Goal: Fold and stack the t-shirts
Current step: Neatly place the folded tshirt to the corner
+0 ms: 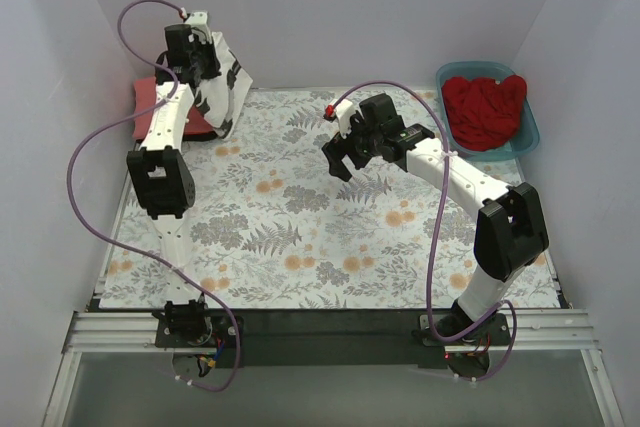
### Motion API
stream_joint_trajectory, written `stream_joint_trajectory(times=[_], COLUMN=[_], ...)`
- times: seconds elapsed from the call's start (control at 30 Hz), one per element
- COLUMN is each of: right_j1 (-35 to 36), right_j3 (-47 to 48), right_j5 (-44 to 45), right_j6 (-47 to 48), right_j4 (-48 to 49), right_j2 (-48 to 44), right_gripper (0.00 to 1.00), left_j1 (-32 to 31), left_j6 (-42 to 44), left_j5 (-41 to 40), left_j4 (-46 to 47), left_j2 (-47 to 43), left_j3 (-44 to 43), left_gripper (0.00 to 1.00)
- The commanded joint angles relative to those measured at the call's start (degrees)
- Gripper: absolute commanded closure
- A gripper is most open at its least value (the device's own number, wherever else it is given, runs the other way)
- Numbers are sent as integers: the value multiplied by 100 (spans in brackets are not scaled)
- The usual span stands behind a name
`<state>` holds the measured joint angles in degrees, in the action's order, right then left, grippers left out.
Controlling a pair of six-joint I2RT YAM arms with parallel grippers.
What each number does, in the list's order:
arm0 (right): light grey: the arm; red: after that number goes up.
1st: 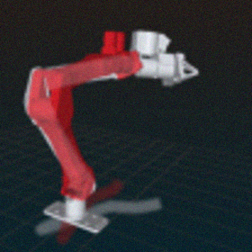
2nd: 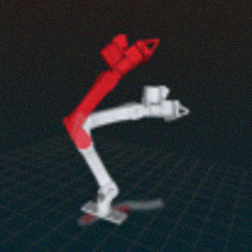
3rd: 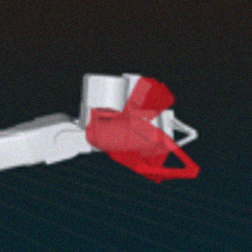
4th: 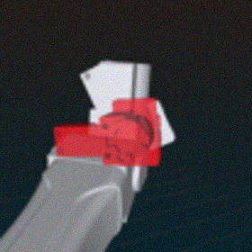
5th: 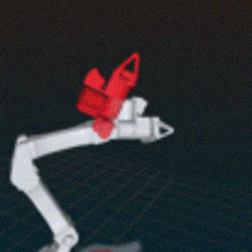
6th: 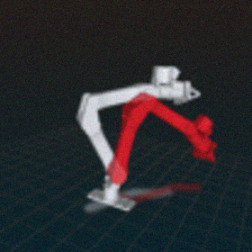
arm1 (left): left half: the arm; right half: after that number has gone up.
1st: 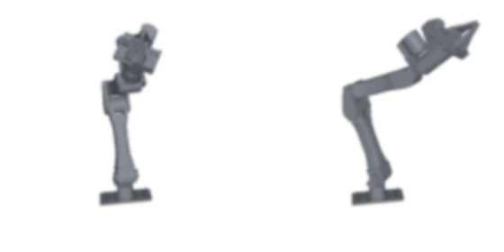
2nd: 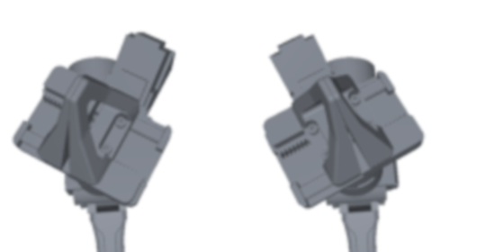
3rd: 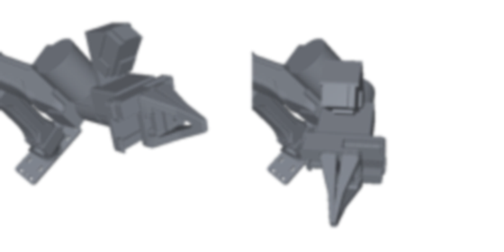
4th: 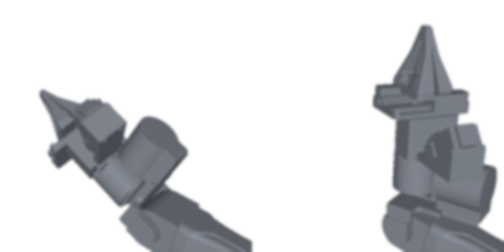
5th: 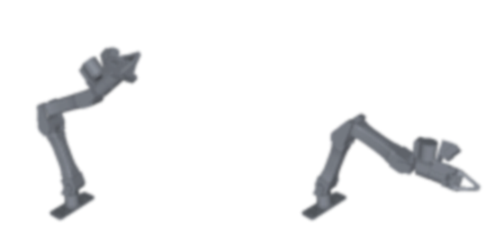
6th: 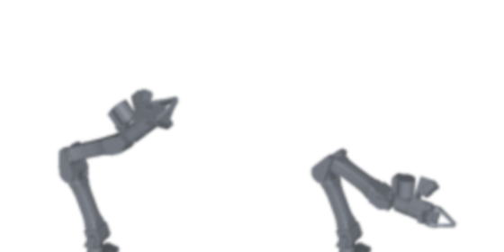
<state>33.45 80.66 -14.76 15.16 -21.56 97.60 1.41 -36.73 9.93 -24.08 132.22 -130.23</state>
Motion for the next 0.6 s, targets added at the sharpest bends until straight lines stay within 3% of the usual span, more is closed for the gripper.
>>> stream_joint_trajectory(times=[0.0, 0.57], right_j1=[-5, -5], right_j3=[63, 81], right_j5=[-70, -88], right_j6=[-22, -22], right_j4=[29, 3], right_j2=[-128, -22], right_gripper=[1, 2], left_j1=[35, 236], left_j6=[148, 289], left_j5=[202, 176], left_j4=[228, 175], left_j2=[-961, -980], left_j3=[129, 147], left_gripper=[100, 100])
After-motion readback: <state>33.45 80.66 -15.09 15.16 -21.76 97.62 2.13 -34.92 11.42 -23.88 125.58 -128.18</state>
